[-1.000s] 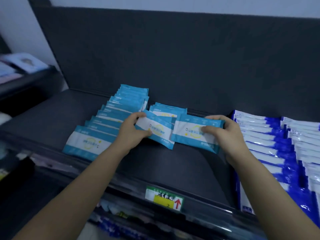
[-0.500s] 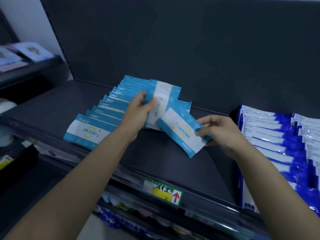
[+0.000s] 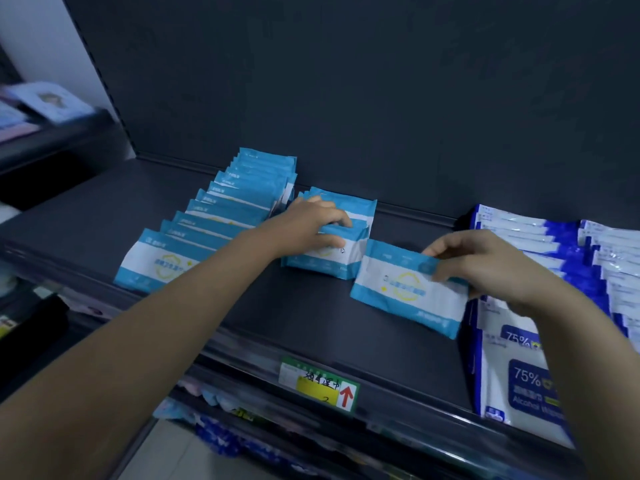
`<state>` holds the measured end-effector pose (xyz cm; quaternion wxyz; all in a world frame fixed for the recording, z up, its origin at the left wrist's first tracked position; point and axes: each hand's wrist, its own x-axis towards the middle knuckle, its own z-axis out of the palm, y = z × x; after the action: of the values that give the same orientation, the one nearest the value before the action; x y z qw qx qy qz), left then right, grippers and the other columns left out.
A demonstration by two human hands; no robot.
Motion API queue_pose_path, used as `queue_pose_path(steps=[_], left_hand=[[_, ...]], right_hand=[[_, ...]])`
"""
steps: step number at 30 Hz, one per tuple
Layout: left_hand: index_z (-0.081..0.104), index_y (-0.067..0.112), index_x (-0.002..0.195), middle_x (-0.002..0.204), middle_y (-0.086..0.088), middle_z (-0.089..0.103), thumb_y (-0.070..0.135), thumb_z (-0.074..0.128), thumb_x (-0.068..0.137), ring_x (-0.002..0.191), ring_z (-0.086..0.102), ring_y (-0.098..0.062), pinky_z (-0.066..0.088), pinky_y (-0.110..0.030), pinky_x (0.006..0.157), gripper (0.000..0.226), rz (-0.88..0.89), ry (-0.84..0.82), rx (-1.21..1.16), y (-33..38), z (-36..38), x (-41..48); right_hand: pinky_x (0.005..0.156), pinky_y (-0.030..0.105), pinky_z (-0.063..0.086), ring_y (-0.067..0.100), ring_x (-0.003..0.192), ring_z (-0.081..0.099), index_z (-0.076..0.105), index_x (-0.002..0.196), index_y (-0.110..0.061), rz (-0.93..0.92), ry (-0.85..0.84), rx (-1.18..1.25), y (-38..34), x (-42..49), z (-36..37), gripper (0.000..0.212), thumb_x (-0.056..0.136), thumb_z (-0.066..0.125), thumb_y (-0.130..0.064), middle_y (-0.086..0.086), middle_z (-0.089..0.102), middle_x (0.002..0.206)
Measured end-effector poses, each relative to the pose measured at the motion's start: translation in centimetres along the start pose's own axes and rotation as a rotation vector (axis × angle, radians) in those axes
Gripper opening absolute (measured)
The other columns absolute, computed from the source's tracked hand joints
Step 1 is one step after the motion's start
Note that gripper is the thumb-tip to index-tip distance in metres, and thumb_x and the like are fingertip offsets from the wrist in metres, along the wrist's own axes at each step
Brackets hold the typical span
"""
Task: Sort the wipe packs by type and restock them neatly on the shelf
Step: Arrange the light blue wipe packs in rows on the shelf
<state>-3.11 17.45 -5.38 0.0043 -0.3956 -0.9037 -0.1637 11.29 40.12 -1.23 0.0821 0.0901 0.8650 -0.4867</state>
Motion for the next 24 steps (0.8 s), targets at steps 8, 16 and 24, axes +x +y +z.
queue_pose_path(steps=[8,16,24], left_hand=[[0.038,0.019,0.142,0.141,0.003,0.044,0.061,0.044,0.091,0.128,0.036,-0.017,0.021,-0.032,0.106,0.066,0.138,0.056,0.301,-0.5,-0.3,-2.1],[0.039,0.021,0.145,0.147,0.005,0.043,0.055,0.067,0.080,0.135,0.038,-0.017,0.023,-0.032,0.110,0.078,0.200,-0.058,0.255,-2.2,-1.9,-2.7],[0.035,0.030,0.145,0.153,0.012,0.030,0.040,0.074,0.078,0.142,0.023,-0.011,0.014,-0.029,0.114,0.079,0.119,-0.199,0.226,-3.1,-5.2,-2.7]], right_hand=[[0.057,0.031,0.032,0.024,0.065,0.045,0.069,0.076,-0.007,-0.055,0.038,-0.004,-1.1,-0.8,-1.9,0.027,0.054,0.058,-0.018,0.015,0.059,0.071],[0.044,0.016,0.034,0.004,0.048,0.046,0.069,0.085,-0.006,-0.073,-0.057,0.032,-2.5,1.0,3.4,0.017,0.079,0.061,0.008,-0.004,0.059,0.063],[0.080,0.027,0.050,0.011,0.081,0.060,0.069,0.087,-0.013,-0.162,-0.013,-0.153,-2.3,3.5,7.6,0.024,0.068,0.083,-0.006,-0.006,0.066,0.088]])
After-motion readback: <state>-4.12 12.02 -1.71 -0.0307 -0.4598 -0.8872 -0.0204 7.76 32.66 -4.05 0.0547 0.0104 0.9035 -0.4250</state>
